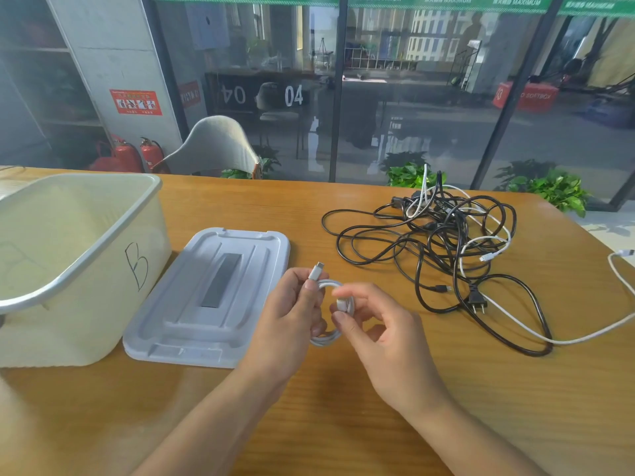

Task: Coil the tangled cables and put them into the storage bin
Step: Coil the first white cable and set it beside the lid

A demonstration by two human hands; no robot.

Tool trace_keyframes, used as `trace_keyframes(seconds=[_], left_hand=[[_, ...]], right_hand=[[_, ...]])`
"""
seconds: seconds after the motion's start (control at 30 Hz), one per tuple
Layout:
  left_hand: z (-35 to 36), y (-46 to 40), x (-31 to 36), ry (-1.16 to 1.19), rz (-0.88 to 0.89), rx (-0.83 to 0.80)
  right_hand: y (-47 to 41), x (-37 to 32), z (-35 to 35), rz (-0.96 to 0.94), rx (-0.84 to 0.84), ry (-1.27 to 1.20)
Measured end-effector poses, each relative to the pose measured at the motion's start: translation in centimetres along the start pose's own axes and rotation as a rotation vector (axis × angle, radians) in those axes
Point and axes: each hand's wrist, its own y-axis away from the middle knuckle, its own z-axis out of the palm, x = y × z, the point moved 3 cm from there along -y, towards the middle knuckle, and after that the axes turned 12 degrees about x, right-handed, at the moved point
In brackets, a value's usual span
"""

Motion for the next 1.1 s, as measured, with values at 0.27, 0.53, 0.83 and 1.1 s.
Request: trace_keyframes(seconds=[0.27,0.53,0.83,1.1], left_hand=[[-0.2,0.0,0.4,-0.149,0.116,-0.036],[-0.2,-0.3,-0.3,-0.147,0.123,-0.054],[-0.2,-0.1,-1.3,0.021,-0.064,-0.067],[0.2,0.2,-1.2,0.094,-0.145,-0.072]], right_hand=[[-0.5,-0.2,-0.7,-0.147,0.117,0.080],[-0.8,0.6,-0.8,0.259,0.120,-0.328],[-0.7,1.3,0.2,0.650,0.097,-0.621],[-0.4,1.3,0.2,0.354,0.044,-0.304]])
